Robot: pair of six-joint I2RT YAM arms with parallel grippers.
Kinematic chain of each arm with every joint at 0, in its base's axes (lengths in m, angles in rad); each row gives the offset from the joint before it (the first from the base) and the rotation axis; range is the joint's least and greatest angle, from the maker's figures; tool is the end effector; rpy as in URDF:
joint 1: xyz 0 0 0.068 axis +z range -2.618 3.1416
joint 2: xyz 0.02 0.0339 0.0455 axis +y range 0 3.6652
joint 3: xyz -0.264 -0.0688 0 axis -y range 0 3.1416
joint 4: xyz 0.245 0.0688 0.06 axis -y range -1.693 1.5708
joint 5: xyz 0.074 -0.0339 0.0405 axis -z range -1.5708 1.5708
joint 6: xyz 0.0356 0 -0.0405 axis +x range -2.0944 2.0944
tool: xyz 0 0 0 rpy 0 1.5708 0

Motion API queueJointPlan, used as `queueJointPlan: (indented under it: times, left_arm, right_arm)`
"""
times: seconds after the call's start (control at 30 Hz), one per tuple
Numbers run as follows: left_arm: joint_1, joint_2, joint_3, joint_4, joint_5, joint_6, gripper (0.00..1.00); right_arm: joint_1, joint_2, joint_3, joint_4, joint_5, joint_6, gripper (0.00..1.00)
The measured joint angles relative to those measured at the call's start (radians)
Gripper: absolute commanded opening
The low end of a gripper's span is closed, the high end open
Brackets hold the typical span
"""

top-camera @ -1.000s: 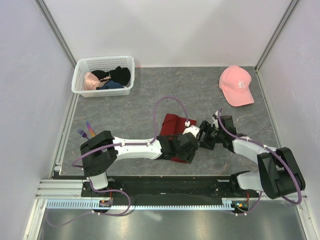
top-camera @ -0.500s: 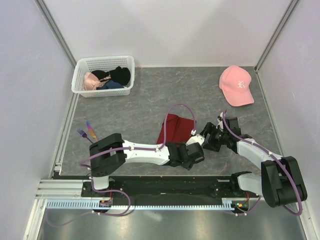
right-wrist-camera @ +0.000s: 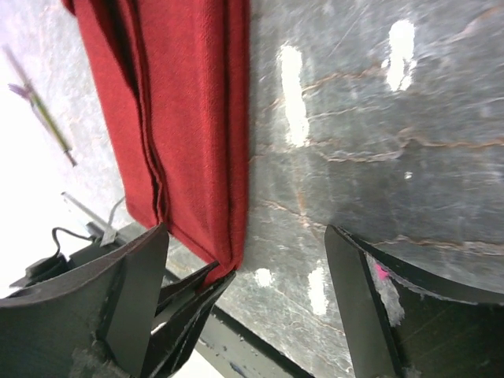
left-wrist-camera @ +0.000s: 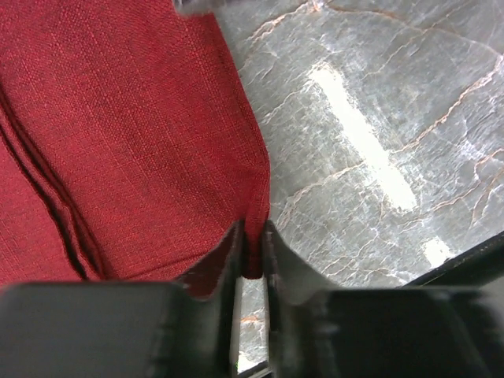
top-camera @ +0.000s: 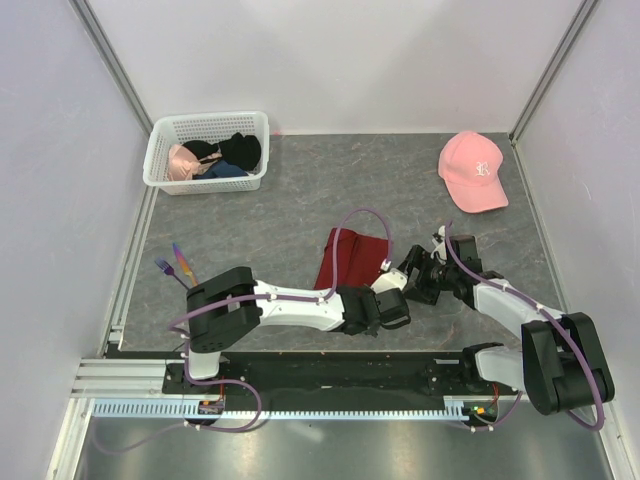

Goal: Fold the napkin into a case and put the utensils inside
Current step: Pick up the 2/3-rectangle-folded napkin at the center of the board.

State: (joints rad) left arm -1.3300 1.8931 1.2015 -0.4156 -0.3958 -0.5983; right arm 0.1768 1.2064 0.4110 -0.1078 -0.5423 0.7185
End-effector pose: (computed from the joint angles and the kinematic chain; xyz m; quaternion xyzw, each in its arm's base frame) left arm 0.1036 -0.3642 0.1583 0.2992 0.9073 -0.0760 0.2856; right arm 0.1985 0.0541 0.1451 0.1590 0.9006 0.3648 0.1750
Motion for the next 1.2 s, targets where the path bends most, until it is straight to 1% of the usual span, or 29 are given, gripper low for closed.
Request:
queueJointPlan:
  times: [0.07,0.23,0.37,0.53,0.77,1.03,1.07,1.1,1.2]
  left_arm:
    - [0.000,-0.006,0.000,-0.004,0.004,-0.006,0.02]
    - [0.009,-0.043,-0.009,-0.011,0.022,-0.018,0.02]
    - [0.021,-0.093,-0.015,-0.018,0.037,-0.031,0.02]
    - [0.029,-0.129,-0.019,-0.020,0.041,-0.037,0.02]
    - [0.032,-0.150,-0.032,-0.024,0.060,-0.038,0.02]
    - [0.033,-0.153,-0.036,-0.024,0.073,-0.039,0.02]
    - [0.033,-0.153,-0.037,-0.024,0.077,-0.039,0.02]
    - [0.033,-0.153,-0.039,-0.024,0.083,-0.039,0.02]
    - [0.033,-0.153,-0.043,-0.023,0.089,-0.040,0.02]
  right_arm:
    - [0.000,-0.003,-0.011,0.020,-0.019,0.010,0.94]
    - [0.020,-0.013,-0.023,0.063,-0.042,0.037,0.93]
    - [0.066,0.001,-0.037,0.127,-0.053,0.082,0.86]
    - [0.106,0.063,-0.063,0.215,-0.065,0.151,0.83]
    - [0.109,0.123,-0.058,0.296,-0.064,0.184,0.77]
    - [0.091,0.230,-0.015,0.389,-0.055,0.203,0.71]
    - [0.084,0.242,-0.010,0.400,-0.055,0.203,0.69]
    - [0.074,0.257,-0.003,0.412,-0.054,0.204,0.64]
    - [0.059,0.291,0.009,0.444,-0.041,0.200,0.55]
